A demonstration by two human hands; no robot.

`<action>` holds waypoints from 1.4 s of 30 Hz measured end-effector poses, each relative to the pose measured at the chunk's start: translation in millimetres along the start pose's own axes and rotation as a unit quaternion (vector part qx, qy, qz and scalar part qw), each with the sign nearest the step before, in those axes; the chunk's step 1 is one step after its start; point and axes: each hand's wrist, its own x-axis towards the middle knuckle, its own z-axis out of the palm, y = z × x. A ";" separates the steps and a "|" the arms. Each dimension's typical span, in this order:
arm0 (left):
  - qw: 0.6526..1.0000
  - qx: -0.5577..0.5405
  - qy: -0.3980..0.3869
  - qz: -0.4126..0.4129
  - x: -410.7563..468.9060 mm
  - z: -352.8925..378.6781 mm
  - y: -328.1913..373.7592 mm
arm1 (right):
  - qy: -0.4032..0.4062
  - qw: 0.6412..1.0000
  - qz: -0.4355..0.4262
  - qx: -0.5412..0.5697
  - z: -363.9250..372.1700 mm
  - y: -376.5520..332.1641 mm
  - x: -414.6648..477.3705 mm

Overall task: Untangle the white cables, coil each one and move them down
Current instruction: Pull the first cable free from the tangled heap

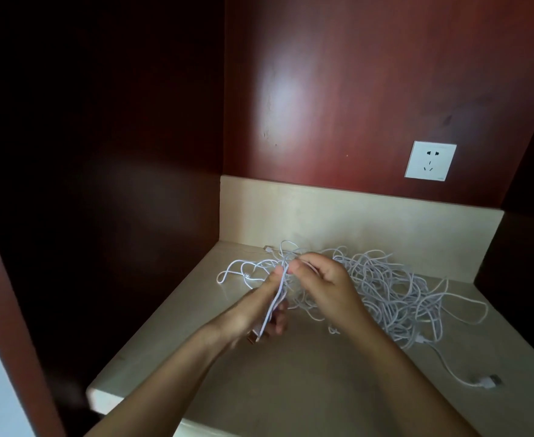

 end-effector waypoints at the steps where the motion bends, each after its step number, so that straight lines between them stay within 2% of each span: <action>1: 0.999 -0.034 -0.036 -0.001 -2.2 0.5 0.3 | 0.009 1.000 0.005 0.007 -0.5 2.4 1.3; 3: 0.996 -0.062 -0.065 0.015 -6.6 1.1 2.0 | 0.029 0.999 0.028 0.019 -2.0 4.8 1.2; 6: 0.997 -0.046 -0.028 0.048 -5.1 -0.5 3.0 | 0.050 0.995 0.081 0.038 -9.2 3.4 -0.3; 9: 0.987 -0.159 0.013 0.037 0.3 -1.8 7.9 | -0.050 0.977 0.185 0.091 -19.6 2.1 -2.0; 11: 0.979 -0.199 0.042 0.029 4.7 -0.4 8.2 | -0.127 0.944 0.248 0.176 -21.8 0.1 -4.5; 13: 0.980 -0.188 0.067 0.028 8.8 3.2 5.0 | -0.171 0.903 0.291 0.266 -21.6 -4.3 -8.0; 15: 0.987 -0.137 0.079 0.029 9.3 5.8 3.5 | -0.195 0.887 0.294 0.297 -21.7 -2.8 -11.0; 18: 0.997 -0.042 0.067 0.019 4.5 5.3 3.7 | -0.186 0.925 0.269 0.195 -24.6 4.2 -13.3; 20: 0.999 0.003 0.042 0.018 0.4 6.2 4.4 | -0.154 0.936 0.265 0.172 -26.3 7.7 -12.7; 23: 0.999 0.012 -0.020 0.037 -2.6 10.5 2.8 | -0.101 0.947 0.244 0.180 -26.1 4.4 -12.1; 27: 0.993 0.051 -0.074 0.071 -5.1 11.4 3.0 | -0.078 0.975 0.190 0.086 -24.9 6.0 -10.1; 33: 0.995 0.063 -0.041 0.066 -5.2 12.3 5.3 | -0.105 0.981 0.161 0.040 -19.1 -0.5 -11.0; 37: 0.992 0.068 -0.057 0.087 -5.9 12.7 8.4 | -0.101 0.982 0.158 -0.012 -16.0 -6.9 -10.2; 42: 0.989 0.075 -0.076 0.104 -6.8 10.0 15.5 | -0.147 0.977 0.153 -0.013 -18.5 -19.5 -13.0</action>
